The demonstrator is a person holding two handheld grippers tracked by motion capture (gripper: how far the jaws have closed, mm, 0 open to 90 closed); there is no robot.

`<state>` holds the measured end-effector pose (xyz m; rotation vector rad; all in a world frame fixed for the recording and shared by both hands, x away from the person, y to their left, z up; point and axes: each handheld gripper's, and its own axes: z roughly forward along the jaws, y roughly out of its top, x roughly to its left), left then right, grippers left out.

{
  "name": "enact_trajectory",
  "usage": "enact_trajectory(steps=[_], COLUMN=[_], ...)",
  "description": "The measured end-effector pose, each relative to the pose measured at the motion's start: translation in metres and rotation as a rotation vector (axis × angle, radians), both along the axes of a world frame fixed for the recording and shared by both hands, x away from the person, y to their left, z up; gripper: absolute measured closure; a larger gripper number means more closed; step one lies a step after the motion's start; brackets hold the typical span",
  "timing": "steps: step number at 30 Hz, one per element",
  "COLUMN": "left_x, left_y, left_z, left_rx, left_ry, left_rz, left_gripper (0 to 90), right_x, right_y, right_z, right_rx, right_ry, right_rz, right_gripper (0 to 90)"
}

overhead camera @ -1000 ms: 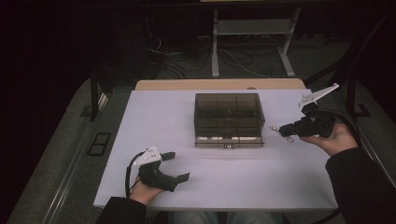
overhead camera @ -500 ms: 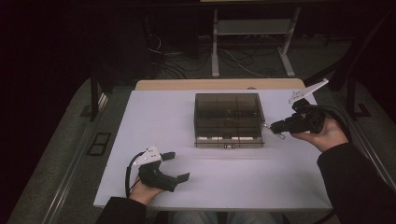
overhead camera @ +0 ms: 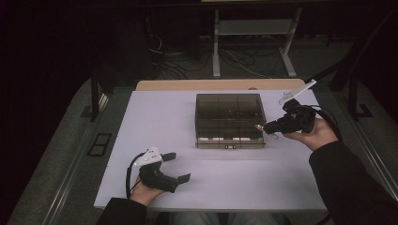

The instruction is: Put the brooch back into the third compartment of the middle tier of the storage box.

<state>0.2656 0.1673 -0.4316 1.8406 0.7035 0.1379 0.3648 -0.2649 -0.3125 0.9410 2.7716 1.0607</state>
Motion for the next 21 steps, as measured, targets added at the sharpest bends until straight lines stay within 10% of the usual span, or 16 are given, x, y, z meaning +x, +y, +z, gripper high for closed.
enact_trajectory(steps=[21], left_x=[0.0], left_y=[0.0], left_z=[0.0], left_rx=[-0.001], left_ry=[0.0], left_rz=[-0.004], left_gripper=[0.0], right_x=[0.014], right_y=[0.01], right_z=[-0.021], right_rx=[-0.006], right_ry=[0.009], right_rz=[0.003], right_gripper=[79.9])
